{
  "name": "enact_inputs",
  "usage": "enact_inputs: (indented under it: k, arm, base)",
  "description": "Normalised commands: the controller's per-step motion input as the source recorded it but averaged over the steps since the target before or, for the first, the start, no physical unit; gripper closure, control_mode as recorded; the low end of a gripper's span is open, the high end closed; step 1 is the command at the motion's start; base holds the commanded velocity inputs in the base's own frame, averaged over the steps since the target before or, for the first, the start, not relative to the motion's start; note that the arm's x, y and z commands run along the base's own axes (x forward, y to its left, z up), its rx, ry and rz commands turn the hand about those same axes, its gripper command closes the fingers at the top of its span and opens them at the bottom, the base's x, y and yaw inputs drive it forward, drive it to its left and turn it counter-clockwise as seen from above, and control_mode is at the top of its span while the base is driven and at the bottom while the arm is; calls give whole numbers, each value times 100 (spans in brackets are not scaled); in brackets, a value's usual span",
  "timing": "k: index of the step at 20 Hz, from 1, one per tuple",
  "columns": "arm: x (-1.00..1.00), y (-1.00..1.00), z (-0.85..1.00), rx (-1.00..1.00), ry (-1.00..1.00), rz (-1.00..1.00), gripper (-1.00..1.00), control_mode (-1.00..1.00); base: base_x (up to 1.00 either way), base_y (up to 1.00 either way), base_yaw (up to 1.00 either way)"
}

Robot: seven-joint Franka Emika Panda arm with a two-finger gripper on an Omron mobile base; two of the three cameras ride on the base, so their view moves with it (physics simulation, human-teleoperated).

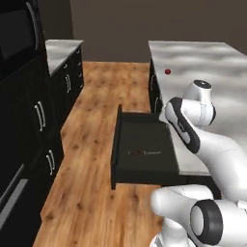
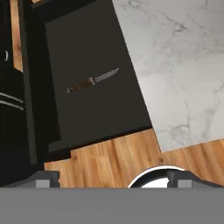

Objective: Open the drawer on the right and place the cutting tools on the cutting board.

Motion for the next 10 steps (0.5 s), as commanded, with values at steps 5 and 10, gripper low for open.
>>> enact_inputs:
  k: [5,10]
  arm:
    - [0,0,0,0,0,0,-100,100]
    - [0,0,0,0,0,0,-100,100]
  base:
    - [-6,100,0]
    - [19,100,0]
